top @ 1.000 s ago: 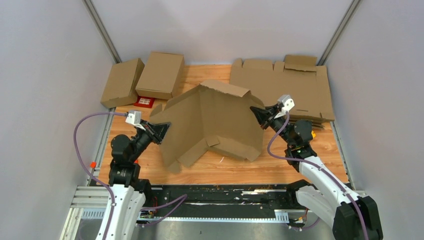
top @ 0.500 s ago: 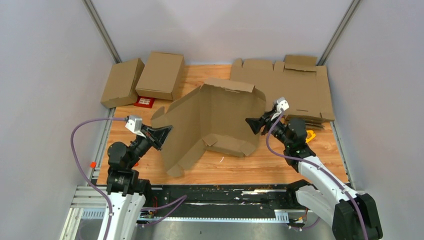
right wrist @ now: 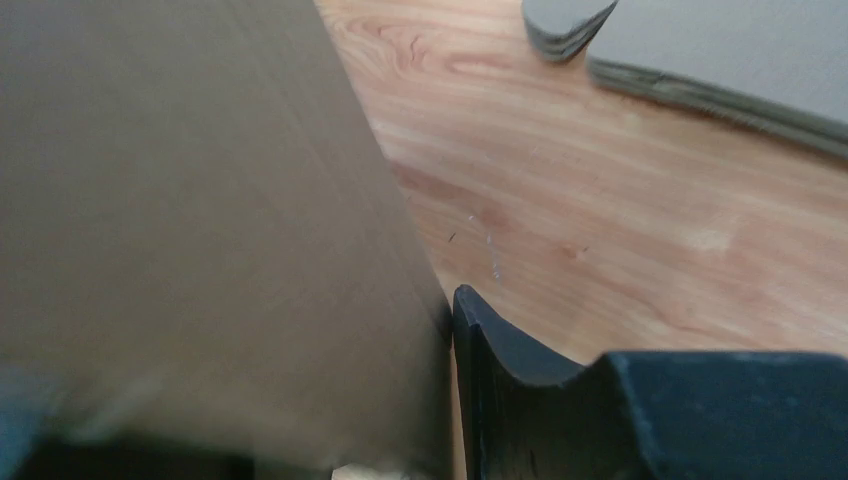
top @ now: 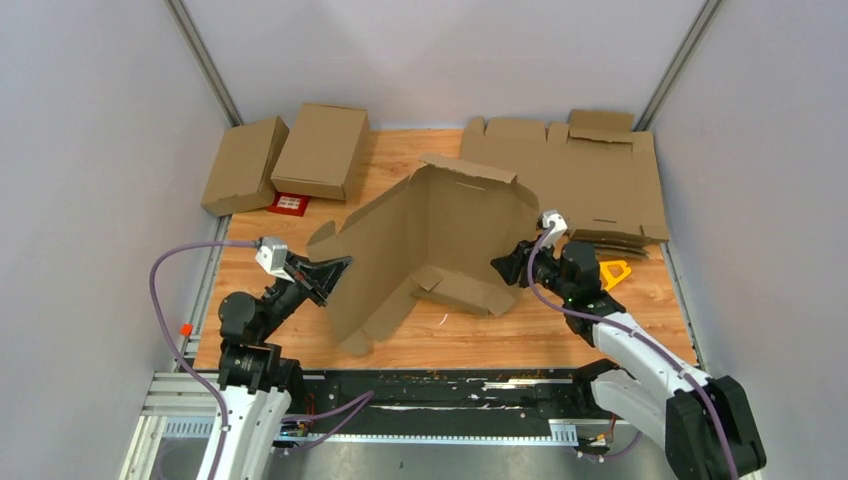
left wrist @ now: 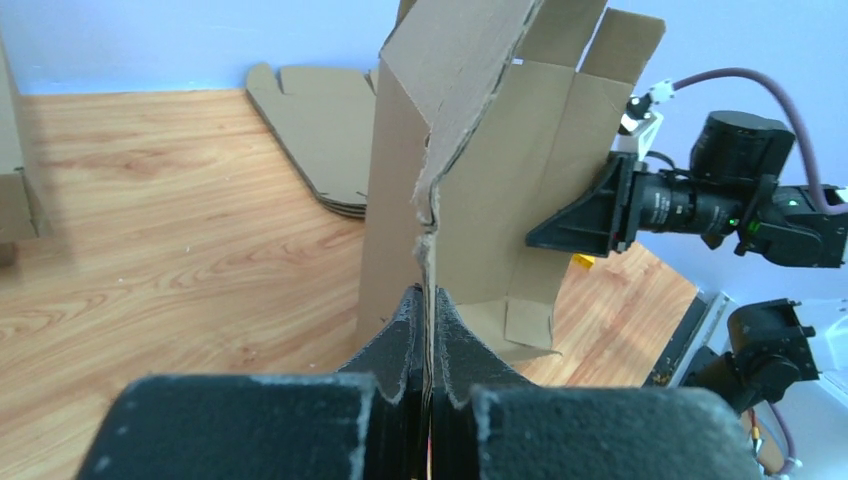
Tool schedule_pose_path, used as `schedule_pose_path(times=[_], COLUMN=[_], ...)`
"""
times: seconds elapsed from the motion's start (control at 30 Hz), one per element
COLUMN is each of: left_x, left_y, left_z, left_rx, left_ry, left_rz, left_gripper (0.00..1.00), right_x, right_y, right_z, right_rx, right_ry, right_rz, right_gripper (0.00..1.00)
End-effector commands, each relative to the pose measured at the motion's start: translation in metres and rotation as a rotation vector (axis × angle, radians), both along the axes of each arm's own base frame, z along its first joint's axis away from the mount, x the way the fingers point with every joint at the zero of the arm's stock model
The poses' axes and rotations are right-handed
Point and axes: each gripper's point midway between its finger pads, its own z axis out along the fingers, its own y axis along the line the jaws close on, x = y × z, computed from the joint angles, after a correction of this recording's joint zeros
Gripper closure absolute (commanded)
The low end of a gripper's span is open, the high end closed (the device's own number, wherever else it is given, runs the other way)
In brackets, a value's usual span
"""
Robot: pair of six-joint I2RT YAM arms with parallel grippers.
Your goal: Fold the paper box
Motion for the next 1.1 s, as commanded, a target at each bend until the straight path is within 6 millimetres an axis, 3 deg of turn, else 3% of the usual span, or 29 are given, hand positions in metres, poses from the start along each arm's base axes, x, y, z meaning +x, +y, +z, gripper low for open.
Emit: schedule_pose_path(times=[0.0, 0.17, 0.33, 0.43, 0.53, 0.73, 0.9, 1.07], left_x=[-0.01, -0.009, 0.0, 0.007, 0.012, 0.016, 0.011, 0.01], left_y=[-0.008, -0.014, -0.018, -0.017, -0.018, -0.018, -0.023, -0.026], left_z=[0.019, 0.014, 0.015, 0.018, 0.014, 0.003, 0.005, 0.002], left_rx=[-0.066, -0.07, -0.062, -0.042, -0.04, -0.018, -0.026, -0.043], left_ry=[-0.081, -0.077, -0.086, -0.092, -0.091, -0.079, -0.086, -0.096], left_rz=[-0.057, -0.072, -0.067, -0.049, -0.038, -0.02, -0.05, -0.067], left_gripper=[1.0, 1.0, 1.0, 1.0, 1.0, 1.0, 1.0, 1.0], right_x=[0.001, 0.018, 0.049, 0.062, 0.054, 0.034, 0.011, 0.007], right_y=[0.013, 0.025, 0.029, 0.036, 0.055, 0.027, 0.024, 0.02], right_z=[-0.01, 0.002, 0.019, 0.024, 0.015, -0.032, -0.049, -0.065], right_rx=[0.031, 0.119, 0.109, 0.026, -0.04, -0.151, -0.202, -0.228], right_ry=[0.088, 0.096, 0.028, 0.013, 0.037, 0.089, 0.132, 0.178], right_rz=[-0.042, -0.128, -0.247, -0.217, -0.066, -0.115, -0.044, -0.049], right_gripper=[0.61, 0.69, 0.66, 0.63, 0.46, 0.25, 0.2, 0.2])
